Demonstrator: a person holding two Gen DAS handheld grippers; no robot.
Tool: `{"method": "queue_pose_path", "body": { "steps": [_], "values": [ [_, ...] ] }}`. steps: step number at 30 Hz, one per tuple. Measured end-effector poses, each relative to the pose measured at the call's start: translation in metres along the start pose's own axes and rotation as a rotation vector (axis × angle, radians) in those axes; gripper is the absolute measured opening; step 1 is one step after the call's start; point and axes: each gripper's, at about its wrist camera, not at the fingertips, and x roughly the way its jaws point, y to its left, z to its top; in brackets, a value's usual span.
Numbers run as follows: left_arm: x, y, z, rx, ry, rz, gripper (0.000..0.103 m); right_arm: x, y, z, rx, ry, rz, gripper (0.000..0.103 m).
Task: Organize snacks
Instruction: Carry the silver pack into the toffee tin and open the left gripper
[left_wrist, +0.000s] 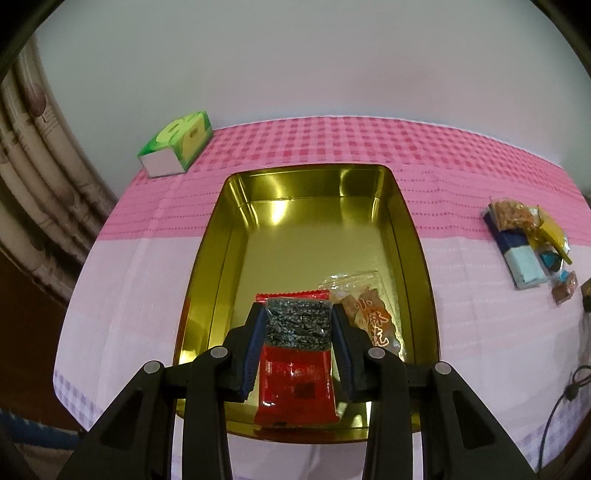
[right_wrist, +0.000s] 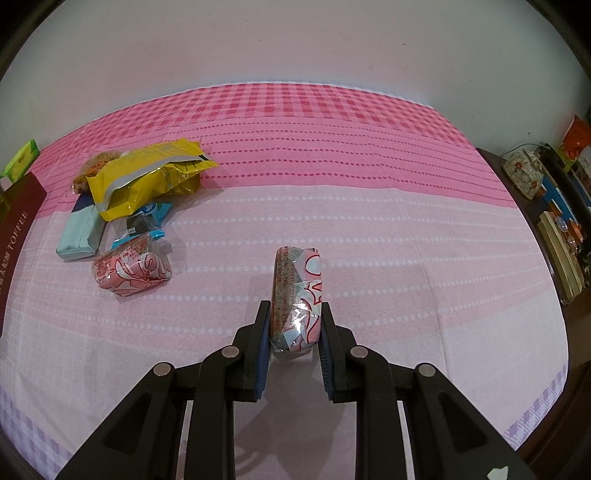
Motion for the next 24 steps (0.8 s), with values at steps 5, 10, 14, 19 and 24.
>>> {"method": "queue_pose_path", "body": {
  "steps": [5,10,14,19,24],
  "values": [
    [-0.001,-0.002,0.0,0.02,-0.003,0.007,0.037,0.0,0.001,0.0,0.003,0.003,-0.007,0.02],
    [0.004,0.001,-0.004,0.019,0.027,-0.005,0.04,-0.001,0.002,0.0,0.004,0.006,-0.015,0.02],
    [0.006,0.004,-0.009,0.01,0.034,-0.022,0.054,-0.001,0.002,0.002,0.008,0.01,-0.022,0.02],
    [-0.001,0.003,-0.009,0.02,0.0,-0.02,0.066,-0.003,0.005,0.002,0.013,0.011,-0.036,0.02],
    [-0.004,0.003,-0.01,0.025,-0.007,-0.039,0.07,-0.008,0.008,0.003,0.009,0.003,-0.048,0.02]
  ]
}}
